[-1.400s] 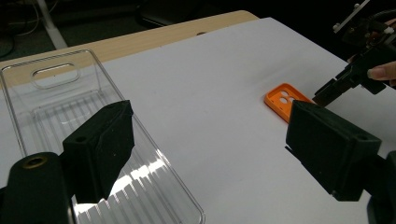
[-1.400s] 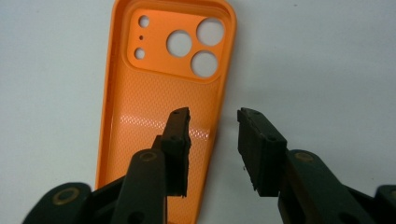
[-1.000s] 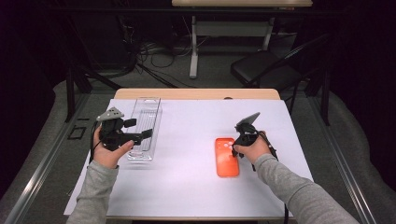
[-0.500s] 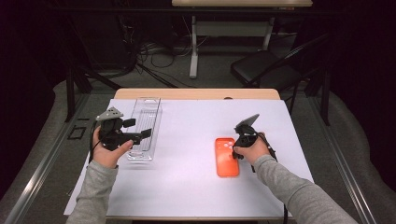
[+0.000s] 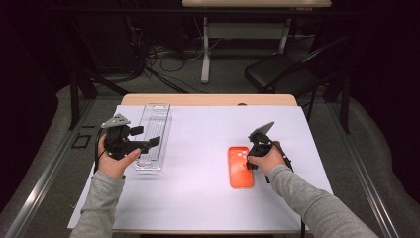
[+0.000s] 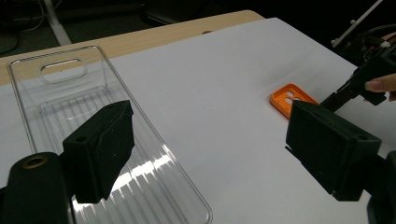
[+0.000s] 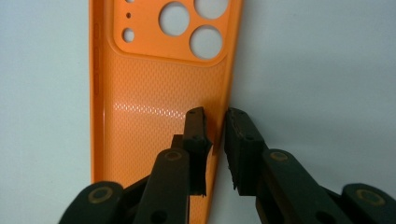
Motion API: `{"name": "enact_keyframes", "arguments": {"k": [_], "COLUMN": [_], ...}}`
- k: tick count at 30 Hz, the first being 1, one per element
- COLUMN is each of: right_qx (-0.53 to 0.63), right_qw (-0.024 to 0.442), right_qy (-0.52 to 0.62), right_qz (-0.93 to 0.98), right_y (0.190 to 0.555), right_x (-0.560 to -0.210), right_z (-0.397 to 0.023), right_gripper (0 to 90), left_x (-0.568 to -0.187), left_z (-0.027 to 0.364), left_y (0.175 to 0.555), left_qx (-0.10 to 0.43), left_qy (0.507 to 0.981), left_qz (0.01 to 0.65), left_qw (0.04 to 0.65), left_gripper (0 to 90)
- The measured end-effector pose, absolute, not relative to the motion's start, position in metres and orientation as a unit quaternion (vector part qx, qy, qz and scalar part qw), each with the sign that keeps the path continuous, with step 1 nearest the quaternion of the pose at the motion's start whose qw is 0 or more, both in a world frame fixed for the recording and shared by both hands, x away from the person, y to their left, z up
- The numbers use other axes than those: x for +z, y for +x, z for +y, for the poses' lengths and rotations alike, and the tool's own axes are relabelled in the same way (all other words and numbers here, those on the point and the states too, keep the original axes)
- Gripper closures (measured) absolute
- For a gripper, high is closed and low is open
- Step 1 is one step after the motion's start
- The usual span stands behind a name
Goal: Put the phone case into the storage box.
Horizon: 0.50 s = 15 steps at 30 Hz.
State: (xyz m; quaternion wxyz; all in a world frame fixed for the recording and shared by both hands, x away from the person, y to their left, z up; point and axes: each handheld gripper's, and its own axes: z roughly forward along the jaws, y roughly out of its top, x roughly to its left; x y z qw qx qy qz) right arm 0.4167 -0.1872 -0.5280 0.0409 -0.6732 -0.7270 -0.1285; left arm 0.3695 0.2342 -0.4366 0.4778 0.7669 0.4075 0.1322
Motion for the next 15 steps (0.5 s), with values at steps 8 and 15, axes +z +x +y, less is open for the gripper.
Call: {"name": "enact_keyframes", "arguments": {"k": [8,15], "right_qx": [-0.122,-0.120], "right_qw": [0.048,0.050], "right_qy": [-0.680,-0.679], "right_qz": [-0.721,-0.722], "right_y": [0.4181,0.4180], "right_x": [-0.5269,-0.5270], "right_z": [-0.1893,-0.1918], "right_gripper": [82.2,83.7], "left_x": [-0.4372,-0.4371], "left_z": [0.2346,0.2350], "left_y": [0.3700,0.3700], "left_qx": [0.132,0.131], "left_qy": [0.767,0.766], "left_qz": [0.410,0.410], "left_qw": [0.476,0.478], "left_gripper": [15.5,15.5]}}
